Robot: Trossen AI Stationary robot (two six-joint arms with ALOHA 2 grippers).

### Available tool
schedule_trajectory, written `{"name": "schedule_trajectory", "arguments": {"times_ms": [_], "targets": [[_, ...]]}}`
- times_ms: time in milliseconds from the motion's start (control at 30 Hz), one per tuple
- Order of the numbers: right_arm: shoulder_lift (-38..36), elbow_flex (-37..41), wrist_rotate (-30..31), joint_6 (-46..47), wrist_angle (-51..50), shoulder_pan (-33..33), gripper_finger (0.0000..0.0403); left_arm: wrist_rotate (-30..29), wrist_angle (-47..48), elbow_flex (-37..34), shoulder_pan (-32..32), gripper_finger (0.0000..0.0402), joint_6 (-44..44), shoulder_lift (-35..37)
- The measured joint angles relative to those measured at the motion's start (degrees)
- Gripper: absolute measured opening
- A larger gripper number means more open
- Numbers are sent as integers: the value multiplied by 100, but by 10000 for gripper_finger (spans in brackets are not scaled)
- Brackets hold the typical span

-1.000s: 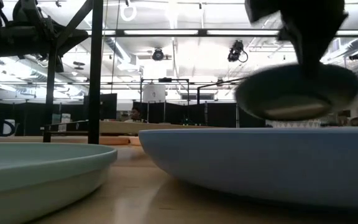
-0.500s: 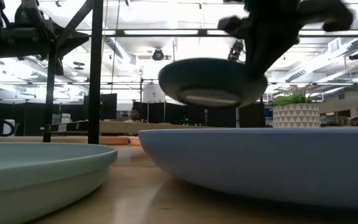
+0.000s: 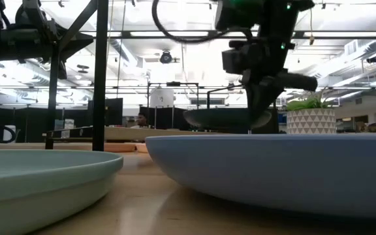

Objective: Place and stack plates onto a shelf
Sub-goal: Put the dark green plate on the shelf, then stack the pink plate on top of the dark green plate

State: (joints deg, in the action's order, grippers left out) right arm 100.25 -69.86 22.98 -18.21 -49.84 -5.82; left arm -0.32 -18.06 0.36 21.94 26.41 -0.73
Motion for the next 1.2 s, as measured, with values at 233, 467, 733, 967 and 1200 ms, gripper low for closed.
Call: {"name": "schedule_trajectory", "arguments": {"times_ms": [233, 467, 733, 967, 1200], "targets": [[-2, 310, 3, -140, 366, 197, 22, 0, -2, 0, 1, 25, 0, 0], [-2, 328, 81, -150, 489, 228, 44, 0, -2, 0, 2, 25, 0, 0], [-4, 101, 164, 175, 72, 141, 95, 0, -1, 0, 2, 25, 0, 0], [-17, -718, 41, 1324, -987, -203, 147, -2, 0, 0, 2, 25, 0, 0], [-24, -753, -1571, 2145, -1213, -725, 169, -2, 18, 0, 0, 25, -1, 0]]}}
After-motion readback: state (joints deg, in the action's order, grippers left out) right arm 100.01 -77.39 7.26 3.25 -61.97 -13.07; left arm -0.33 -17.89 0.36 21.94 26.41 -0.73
